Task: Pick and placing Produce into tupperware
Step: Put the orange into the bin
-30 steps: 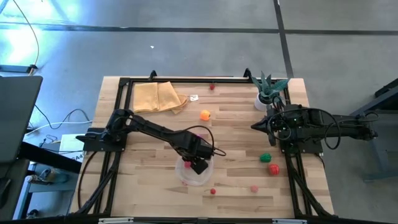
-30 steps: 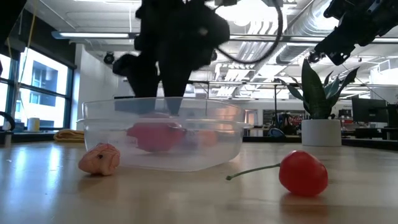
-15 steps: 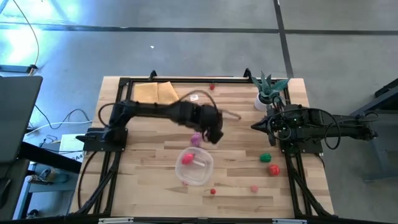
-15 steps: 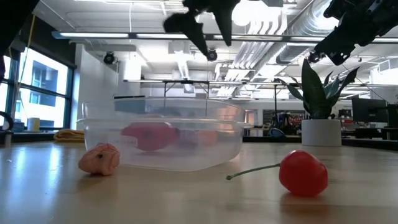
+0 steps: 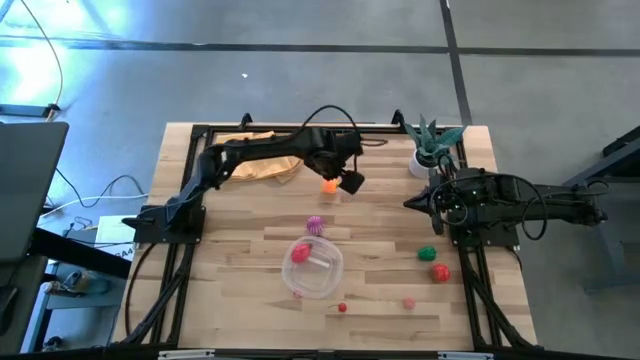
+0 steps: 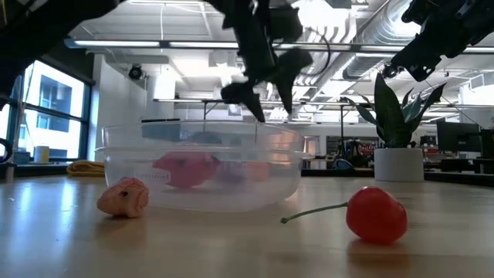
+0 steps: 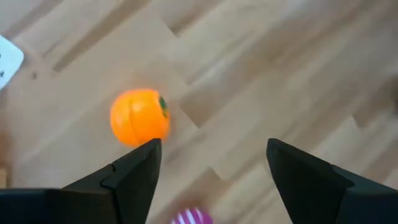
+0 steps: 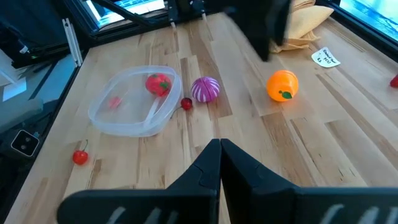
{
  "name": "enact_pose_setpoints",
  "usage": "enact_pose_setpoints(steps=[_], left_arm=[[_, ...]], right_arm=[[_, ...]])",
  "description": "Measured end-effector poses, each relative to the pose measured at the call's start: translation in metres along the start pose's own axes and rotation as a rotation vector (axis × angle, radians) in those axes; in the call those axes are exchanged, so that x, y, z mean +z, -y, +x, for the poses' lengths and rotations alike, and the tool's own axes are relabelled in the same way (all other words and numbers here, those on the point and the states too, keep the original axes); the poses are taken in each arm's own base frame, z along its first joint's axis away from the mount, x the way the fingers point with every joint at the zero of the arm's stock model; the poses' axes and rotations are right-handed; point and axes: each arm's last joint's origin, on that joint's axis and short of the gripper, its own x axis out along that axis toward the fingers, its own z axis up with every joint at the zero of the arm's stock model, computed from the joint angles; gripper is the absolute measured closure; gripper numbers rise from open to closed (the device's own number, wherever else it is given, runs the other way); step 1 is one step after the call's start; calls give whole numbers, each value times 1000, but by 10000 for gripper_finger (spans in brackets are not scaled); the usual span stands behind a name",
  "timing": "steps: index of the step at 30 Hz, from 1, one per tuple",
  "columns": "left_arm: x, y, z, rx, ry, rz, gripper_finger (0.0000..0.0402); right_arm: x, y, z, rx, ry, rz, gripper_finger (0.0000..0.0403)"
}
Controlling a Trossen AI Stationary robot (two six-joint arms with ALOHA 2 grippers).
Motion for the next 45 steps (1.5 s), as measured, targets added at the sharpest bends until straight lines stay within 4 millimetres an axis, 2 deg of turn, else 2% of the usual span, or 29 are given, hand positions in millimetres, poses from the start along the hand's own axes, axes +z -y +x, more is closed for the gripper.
enact_pose_setpoints(steps=[9,19,28,34,45], left_arm=[[-2,-4,20,48,-65,-7,72],[-2,-7,30,98,-57,-7,5],[0,-15,44,144,-100,-20,26],[6,-31,59,163,-149,-13,27],[9,-35,71,147,-171,-24,27]], right_arm=[[0,0,0,0,0,0,402],[0,0,0,0,0,0,402],[0,0,0,0,0,0,402],[0,0,0,0,0,0,402],[0,0,0,0,0,0,402]])
